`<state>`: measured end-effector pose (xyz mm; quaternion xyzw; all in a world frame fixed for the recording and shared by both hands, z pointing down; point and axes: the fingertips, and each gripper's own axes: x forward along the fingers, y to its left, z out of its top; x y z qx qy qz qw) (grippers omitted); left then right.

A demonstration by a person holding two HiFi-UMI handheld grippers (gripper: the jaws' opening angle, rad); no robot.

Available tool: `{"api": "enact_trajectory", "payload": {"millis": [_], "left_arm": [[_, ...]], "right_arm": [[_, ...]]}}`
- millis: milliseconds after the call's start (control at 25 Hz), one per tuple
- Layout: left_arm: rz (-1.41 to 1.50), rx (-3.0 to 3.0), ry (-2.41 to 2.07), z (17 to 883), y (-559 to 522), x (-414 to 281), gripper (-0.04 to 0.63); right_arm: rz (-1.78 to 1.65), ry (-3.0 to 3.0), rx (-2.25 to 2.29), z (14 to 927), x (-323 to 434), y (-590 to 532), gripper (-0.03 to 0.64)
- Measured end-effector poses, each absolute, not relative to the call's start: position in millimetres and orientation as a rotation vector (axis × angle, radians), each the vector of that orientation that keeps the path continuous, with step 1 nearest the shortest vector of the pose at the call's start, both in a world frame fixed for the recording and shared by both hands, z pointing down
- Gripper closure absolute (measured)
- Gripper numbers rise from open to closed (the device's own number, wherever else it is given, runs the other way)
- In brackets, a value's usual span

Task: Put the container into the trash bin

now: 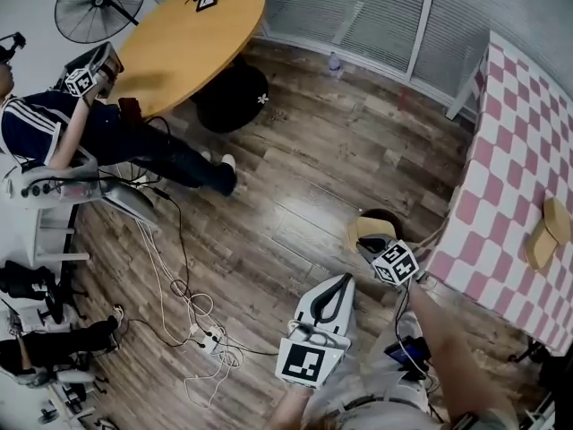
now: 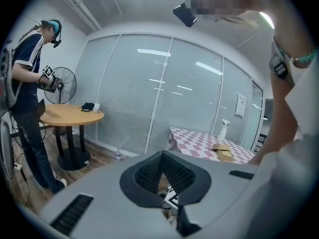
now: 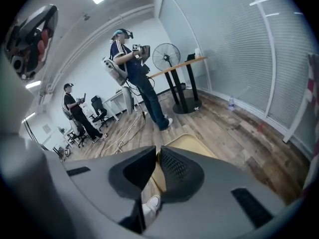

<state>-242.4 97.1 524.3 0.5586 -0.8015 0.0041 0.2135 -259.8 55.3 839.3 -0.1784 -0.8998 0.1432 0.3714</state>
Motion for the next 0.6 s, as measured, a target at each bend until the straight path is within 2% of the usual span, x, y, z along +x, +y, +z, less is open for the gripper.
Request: {"api": "enact_trajectory", "payload": {"millis": [280, 600], "left_arm": [[0.074, 1.582, -2.149, 551.9, 87.8, -228.7, 0.589], [0.047, 1.604, -2.108, 556.5, 76.0, -226.6, 0.589]], "right_arm": [[0.379, -2.215, -0.366, 909.7, -250.4, 37.4, 0.592], [0.321, -2.144, -0.294, 948.6, -248.7, 22.8, 0.582]]}}
